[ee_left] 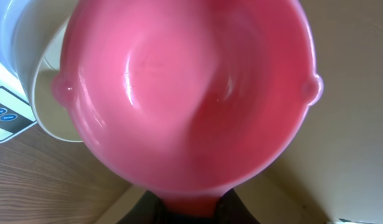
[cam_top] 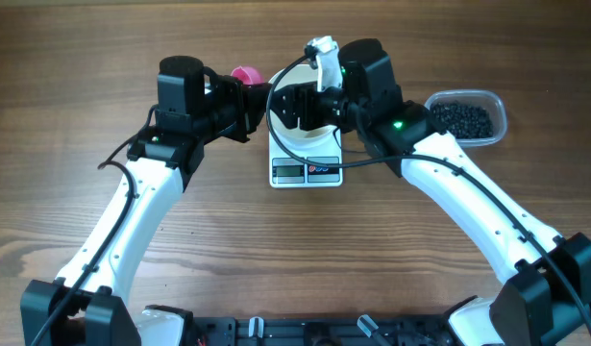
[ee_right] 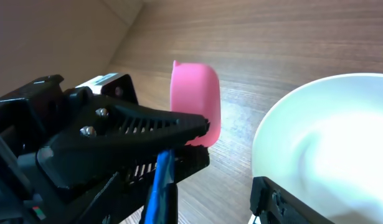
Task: Scoop item into bowl and weigh 150g on scale
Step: 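Close the right gripper on the scoop's blue handle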
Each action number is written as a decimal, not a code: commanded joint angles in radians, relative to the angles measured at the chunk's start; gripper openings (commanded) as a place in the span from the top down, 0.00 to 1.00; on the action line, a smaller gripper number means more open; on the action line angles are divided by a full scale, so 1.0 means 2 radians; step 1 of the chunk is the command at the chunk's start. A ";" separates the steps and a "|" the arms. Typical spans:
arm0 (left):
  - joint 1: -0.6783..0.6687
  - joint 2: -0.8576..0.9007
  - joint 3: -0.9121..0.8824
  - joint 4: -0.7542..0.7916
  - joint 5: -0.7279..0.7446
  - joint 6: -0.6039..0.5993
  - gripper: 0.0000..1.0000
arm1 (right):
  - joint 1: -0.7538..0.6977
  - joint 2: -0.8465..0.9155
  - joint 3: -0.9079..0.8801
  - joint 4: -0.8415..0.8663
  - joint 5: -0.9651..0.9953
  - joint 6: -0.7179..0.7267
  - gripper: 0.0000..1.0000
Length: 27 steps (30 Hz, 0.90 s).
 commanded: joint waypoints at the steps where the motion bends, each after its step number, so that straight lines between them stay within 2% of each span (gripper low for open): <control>1: 0.001 -0.006 0.008 0.004 0.002 -0.001 0.96 | 0.002 0.001 -0.001 -0.005 -0.038 0.027 0.32; 4: 0.001 -0.006 0.008 0.006 0.003 -0.001 0.96 | 0.002 0.001 -0.001 -0.008 -0.060 0.033 0.33; 7: 0.001 -0.006 0.008 0.009 0.005 -0.001 0.96 | 0.002 0.001 -0.001 -0.006 -0.060 0.050 0.42; 10: 0.001 -0.006 0.008 0.015 0.025 -0.001 0.96 | 0.002 0.001 -0.001 -0.004 -0.060 0.051 0.43; 14: 0.001 -0.006 0.008 0.016 0.047 -0.001 0.96 | 0.002 0.001 -0.001 -0.004 -0.060 0.051 0.53; 16: 0.001 -0.006 0.008 0.016 0.051 -0.003 0.96 | 0.002 0.001 -0.001 -0.004 -0.059 0.051 0.55; 21: 0.001 -0.006 0.008 0.016 0.059 -0.003 0.96 | 0.002 0.001 -0.001 -0.003 -0.036 0.051 0.65; 24: 0.001 -0.006 0.008 0.016 0.063 -0.003 0.96 | 0.002 0.001 -0.001 -0.001 -0.027 0.051 0.75; 27: 0.001 -0.006 0.008 0.016 0.067 -0.002 0.96 | 0.002 0.001 -0.001 0.005 -0.024 0.051 0.77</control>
